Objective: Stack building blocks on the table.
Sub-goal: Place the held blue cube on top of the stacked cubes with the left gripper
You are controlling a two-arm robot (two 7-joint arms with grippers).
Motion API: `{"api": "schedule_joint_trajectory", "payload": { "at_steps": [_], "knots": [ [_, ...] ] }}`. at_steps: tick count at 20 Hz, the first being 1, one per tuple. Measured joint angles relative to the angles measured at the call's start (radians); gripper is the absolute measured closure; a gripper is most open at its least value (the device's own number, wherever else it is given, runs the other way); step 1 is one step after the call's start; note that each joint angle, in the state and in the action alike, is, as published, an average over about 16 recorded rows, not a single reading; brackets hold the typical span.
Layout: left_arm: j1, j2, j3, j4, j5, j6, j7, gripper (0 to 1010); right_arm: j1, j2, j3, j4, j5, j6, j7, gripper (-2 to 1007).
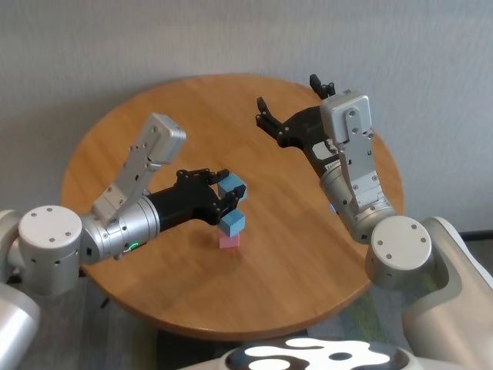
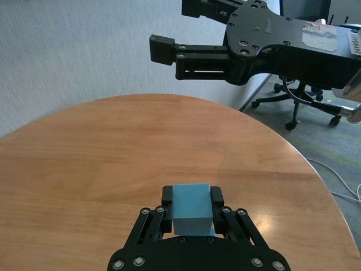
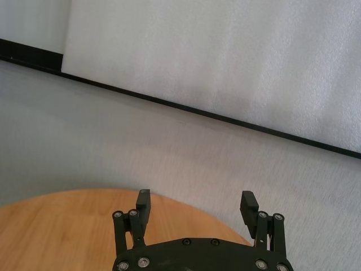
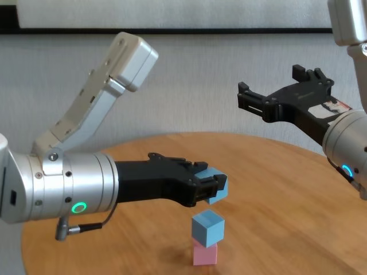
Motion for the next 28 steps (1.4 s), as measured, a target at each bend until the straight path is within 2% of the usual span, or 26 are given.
{"api": "schedule_joint_trajectory", "payload": {
  "at_steps": [15,19,28],
  "knots": [
    [0.019,0.015,0.025,-0.03,-0.051,0.085,0.028,609,0.0,0.0,0.0,0.0,0.0,0.0,0.0,0],
    [0.018,0.017,0.026,-0.029,-0.065,0.091,0.037,609,0.0,0.0,0.0,0.0,0.0,0.0,0.0,0],
    [0.012,0.024,0.033,-0.018,-0.09,0.084,0.051,609,0.0,0.0,0.0,0.0,0.0,0.0,0.0,0]
  ]
}}
